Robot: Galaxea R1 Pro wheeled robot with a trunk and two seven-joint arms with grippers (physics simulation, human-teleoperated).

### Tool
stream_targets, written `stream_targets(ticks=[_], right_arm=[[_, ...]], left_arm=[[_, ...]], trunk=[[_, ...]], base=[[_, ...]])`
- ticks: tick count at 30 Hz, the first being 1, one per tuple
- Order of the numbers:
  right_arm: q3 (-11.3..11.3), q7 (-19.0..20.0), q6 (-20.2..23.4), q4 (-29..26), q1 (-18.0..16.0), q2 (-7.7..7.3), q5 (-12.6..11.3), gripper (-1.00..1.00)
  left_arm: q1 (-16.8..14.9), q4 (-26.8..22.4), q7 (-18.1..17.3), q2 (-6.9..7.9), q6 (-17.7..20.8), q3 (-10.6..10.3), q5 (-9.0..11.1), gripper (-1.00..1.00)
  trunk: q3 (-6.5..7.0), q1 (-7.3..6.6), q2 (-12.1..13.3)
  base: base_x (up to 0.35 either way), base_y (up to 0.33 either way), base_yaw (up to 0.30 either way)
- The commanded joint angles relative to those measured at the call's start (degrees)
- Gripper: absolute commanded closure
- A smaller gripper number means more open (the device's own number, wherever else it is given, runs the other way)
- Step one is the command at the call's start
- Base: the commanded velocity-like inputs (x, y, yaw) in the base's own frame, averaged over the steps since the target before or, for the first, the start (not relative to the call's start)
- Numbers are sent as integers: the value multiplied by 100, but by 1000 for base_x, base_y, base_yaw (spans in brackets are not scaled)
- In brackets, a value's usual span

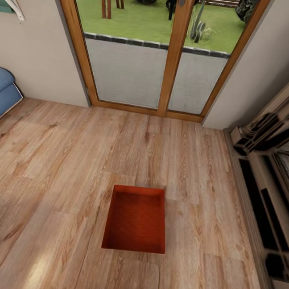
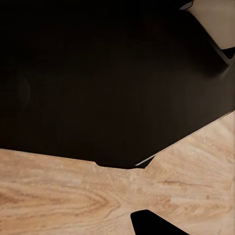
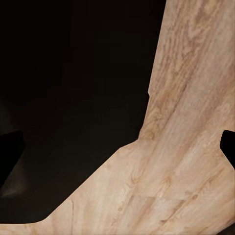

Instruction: Move the two storage containers from the living room to the garage. In the garage, place one container on the floor and stack the other container on top of it (either order is fine).

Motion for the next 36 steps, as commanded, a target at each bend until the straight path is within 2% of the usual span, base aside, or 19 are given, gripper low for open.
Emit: stream_targets(ticks=[1,15,36], right_arm=[[-10,6,-31,16,-6,-2,56,-100],[-15,99,-16,19,-6,41,60,-100],[-10,57,-17,16,-6,41,58,-100]], left_arm=[[-2,1,3,0,-15,-49,47,-100],[-2,4,1,0,-15,-56,38,-100],[-2,-1,1,0,-22,-57,38,-100]], trunk=[[-3,0,-2],[-8,0,-2],[-190,0,-2]], base=[[0,0,0],[0,0,0],[0,0,0]])
